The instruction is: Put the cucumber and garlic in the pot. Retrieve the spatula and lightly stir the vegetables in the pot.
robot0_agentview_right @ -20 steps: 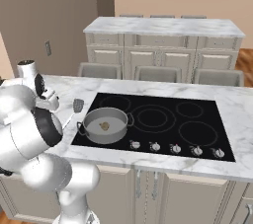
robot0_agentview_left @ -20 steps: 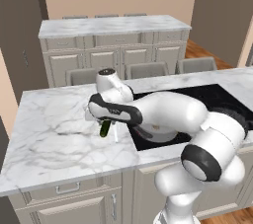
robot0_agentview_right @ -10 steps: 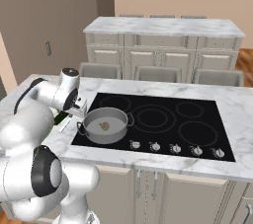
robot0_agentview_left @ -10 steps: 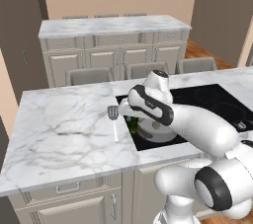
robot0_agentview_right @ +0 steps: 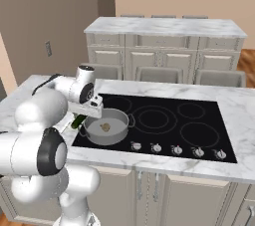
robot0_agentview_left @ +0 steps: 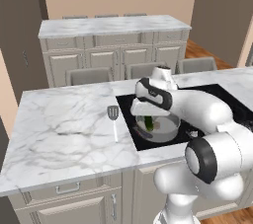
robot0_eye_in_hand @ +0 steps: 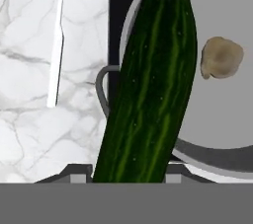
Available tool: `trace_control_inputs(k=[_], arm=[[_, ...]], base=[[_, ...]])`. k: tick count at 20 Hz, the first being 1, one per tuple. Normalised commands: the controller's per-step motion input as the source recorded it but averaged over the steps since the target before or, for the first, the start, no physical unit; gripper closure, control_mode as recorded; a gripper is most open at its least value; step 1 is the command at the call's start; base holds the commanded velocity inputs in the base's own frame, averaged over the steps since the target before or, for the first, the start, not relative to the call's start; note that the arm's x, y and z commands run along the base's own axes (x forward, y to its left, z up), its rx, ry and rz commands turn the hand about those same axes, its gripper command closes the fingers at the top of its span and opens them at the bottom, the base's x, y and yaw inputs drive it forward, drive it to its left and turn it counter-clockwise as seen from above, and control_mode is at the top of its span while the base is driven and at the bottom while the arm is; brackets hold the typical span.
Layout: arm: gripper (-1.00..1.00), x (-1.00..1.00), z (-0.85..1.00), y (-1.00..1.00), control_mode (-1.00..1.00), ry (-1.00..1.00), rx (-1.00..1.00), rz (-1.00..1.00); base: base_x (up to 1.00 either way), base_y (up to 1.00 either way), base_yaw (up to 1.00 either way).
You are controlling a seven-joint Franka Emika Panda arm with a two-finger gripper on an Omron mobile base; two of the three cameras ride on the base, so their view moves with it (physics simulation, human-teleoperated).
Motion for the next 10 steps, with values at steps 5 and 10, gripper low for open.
trace_control_inputs(k=[5,10], arm=[[1.00,0.50,-0.25,-0.43,-1.00,0.29,-0.08,0.11],[1.00,0.55,-0.42,-0.32,-1.00,0.01,0.00,0.04]], base=[[0.00,0.00,0.00],[0.00,0.00,0.00]])
